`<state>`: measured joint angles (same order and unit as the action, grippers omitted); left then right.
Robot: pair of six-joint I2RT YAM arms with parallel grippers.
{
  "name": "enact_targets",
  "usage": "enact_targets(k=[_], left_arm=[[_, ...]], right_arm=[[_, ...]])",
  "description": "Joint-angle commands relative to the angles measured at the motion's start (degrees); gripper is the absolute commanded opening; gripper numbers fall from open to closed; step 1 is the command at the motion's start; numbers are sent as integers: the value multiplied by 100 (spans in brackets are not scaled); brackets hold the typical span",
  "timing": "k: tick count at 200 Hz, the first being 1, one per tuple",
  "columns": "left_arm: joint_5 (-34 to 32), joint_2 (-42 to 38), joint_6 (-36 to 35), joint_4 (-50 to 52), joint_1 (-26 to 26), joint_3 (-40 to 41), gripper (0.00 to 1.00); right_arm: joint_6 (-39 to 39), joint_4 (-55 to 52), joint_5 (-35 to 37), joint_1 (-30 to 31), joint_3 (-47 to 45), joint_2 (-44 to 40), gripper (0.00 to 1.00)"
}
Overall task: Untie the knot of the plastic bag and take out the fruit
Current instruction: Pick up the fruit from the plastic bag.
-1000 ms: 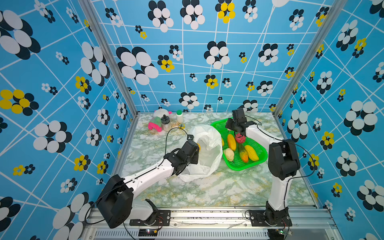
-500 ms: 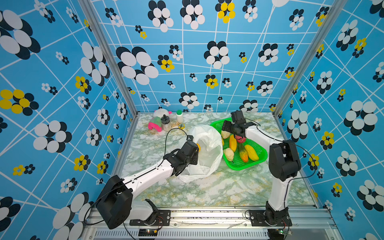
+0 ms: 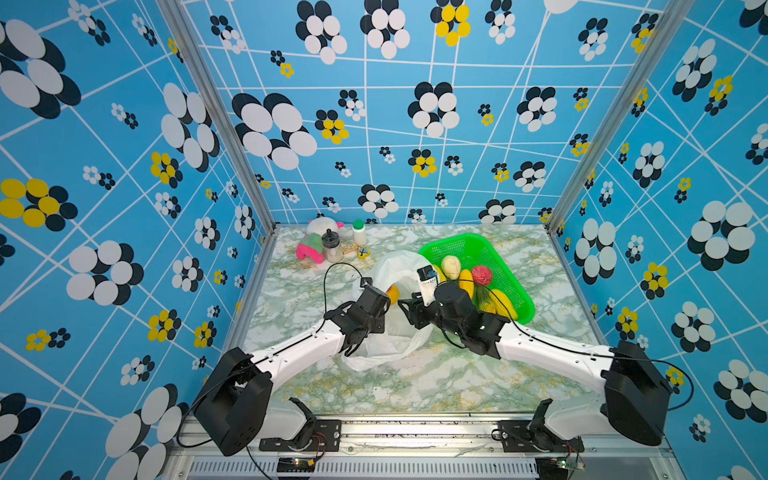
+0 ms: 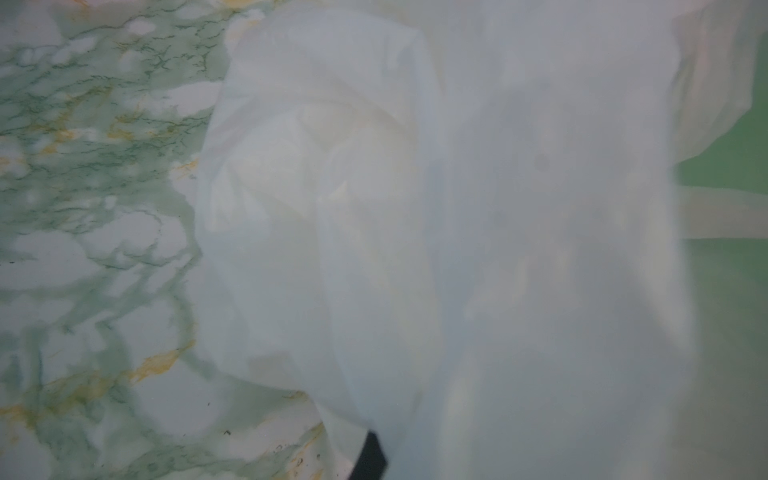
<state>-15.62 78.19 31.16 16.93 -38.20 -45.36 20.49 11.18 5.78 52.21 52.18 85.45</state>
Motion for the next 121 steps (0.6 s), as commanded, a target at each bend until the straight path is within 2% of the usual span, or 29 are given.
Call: enact_targets(k=[1, 21, 62, 84, 121], left_arm=[[58, -74, 147, -71, 57, 104, 0], [92, -86, 154, -93, 79, 115, 0], [208, 19, 116, -145, 145, -104, 0], [245, 106, 99, -172, 150, -253, 0], [334, 169, 128, -251, 163, -246, 0]], right_arm=[[269, 315, 71, -31, 345, 836, 48], [341, 2, 399, -26, 879, 1576, 47], [253, -401, 1500, -36, 1721, 2496, 54], [175, -503, 1792, -40, 2141, 2802, 67], [139, -1012, 1937, -43, 3119, 3569, 79]])
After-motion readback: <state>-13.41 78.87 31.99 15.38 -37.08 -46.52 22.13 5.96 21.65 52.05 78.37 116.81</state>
